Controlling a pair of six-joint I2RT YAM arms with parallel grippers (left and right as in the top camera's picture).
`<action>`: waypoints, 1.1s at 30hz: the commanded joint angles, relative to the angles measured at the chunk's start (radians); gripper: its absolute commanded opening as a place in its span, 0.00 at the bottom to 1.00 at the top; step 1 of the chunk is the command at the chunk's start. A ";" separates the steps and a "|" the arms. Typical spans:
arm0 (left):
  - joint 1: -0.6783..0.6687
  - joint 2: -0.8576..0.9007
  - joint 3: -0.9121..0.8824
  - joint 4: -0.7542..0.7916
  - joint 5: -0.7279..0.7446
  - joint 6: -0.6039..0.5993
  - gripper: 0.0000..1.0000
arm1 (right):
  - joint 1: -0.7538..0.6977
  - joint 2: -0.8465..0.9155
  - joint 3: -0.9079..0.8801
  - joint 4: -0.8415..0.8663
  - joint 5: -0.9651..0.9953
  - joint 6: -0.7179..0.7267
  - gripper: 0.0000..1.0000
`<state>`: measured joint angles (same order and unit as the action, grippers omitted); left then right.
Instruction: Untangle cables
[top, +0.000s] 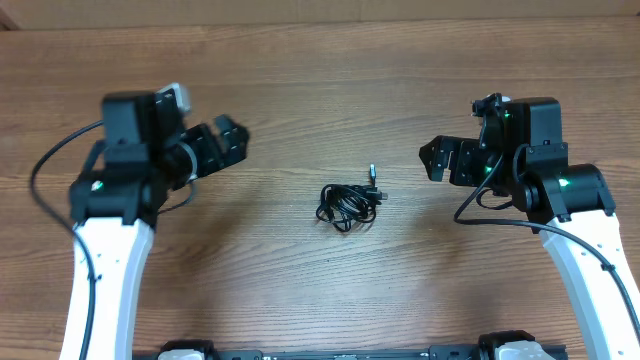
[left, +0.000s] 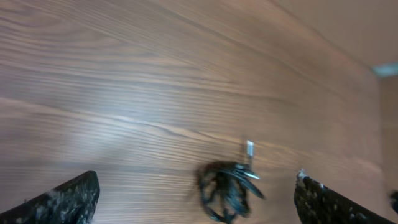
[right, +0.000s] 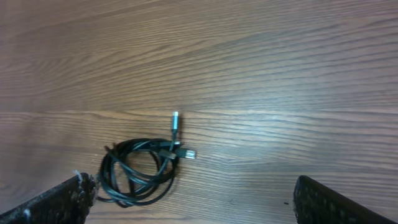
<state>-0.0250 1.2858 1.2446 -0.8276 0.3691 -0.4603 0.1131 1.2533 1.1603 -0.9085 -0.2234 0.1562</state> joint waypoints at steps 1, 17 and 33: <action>-0.078 0.075 0.020 0.024 0.077 -0.059 0.99 | 0.005 -0.002 0.031 0.006 -0.043 -0.003 1.00; -0.440 0.515 0.020 0.138 0.069 -0.281 0.82 | 0.005 -0.002 0.031 -0.045 -0.003 0.005 1.00; -0.408 0.621 0.065 0.196 0.139 -0.132 0.04 | 0.005 -0.001 0.031 -0.069 -0.003 0.004 1.00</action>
<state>-0.4805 1.9396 1.2621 -0.6361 0.4595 -0.6777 0.1131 1.2533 1.1606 -0.9794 -0.2310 0.1570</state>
